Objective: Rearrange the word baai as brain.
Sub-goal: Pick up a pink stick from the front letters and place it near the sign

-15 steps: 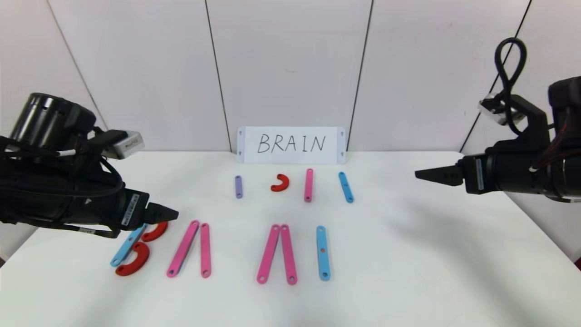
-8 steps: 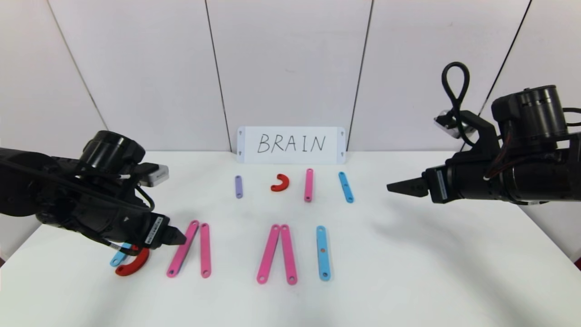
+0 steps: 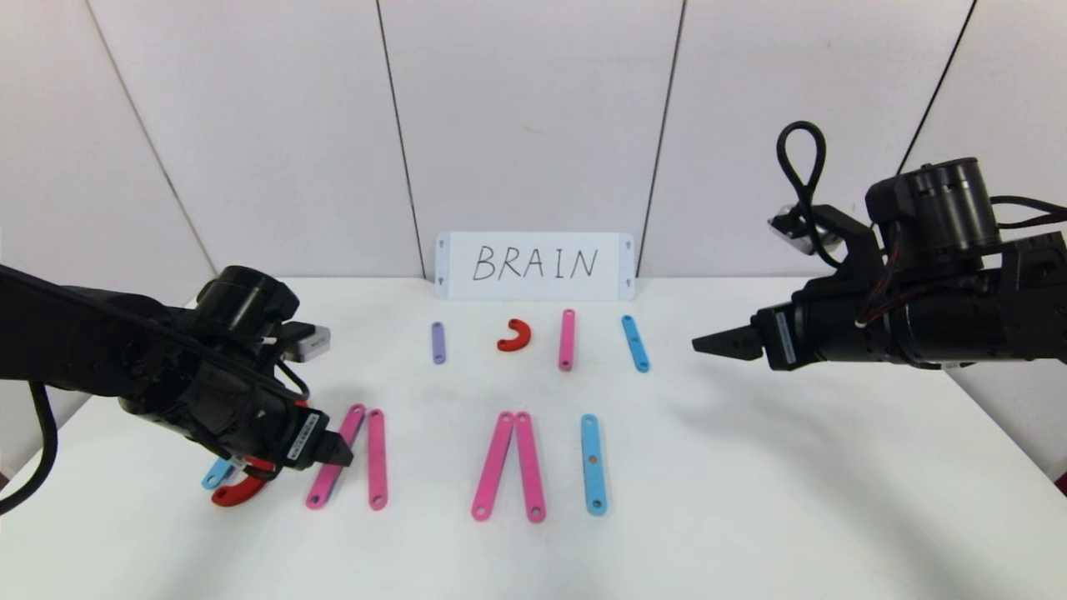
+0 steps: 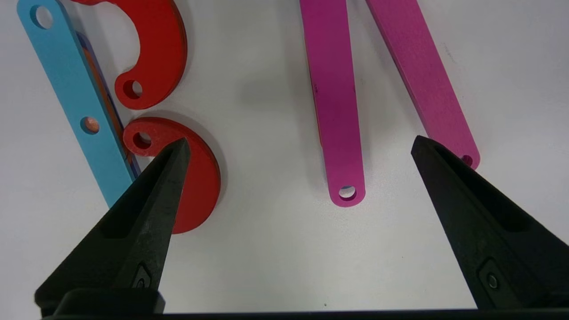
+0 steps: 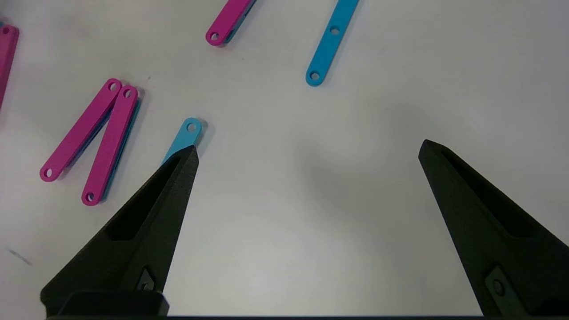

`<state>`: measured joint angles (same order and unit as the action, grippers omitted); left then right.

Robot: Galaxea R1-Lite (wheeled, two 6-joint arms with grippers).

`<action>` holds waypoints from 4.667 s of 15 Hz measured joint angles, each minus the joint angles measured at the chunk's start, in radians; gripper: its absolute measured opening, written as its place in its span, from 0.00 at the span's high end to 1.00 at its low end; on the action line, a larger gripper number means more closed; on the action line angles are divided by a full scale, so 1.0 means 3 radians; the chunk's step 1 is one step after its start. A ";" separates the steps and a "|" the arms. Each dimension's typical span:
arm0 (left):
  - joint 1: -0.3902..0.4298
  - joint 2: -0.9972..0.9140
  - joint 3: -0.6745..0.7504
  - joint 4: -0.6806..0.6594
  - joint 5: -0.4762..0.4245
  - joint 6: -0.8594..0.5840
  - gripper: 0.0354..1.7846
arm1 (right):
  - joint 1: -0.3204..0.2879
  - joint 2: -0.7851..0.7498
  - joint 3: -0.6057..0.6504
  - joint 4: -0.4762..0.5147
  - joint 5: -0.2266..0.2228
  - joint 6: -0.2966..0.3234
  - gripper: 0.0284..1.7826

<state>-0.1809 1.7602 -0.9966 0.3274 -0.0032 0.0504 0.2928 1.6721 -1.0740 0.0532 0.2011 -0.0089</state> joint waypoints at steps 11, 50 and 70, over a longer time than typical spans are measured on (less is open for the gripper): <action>-0.0004 0.0287 -0.0035 -0.0177 0.0115 -0.0014 0.11 | 0.0007 0.0137 -0.0133 -0.0028 -0.0019 -0.0013 0.03; 0.0548 0.1889 -0.3113 0.0959 -0.0152 0.0099 0.84 | -0.0004 0.0112 -0.0198 0.0006 -0.0121 0.0028 0.03; 0.0206 0.1172 -0.2555 0.1232 -0.0071 -0.0699 0.02 | -0.0061 0.0052 -0.0178 0.0031 -0.0128 0.0035 0.03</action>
<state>-0.1191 2.1119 -1.7632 0.6970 -0.0245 -0.1591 0.2745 1.6877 -1.1274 0.0626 0.1626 0.0017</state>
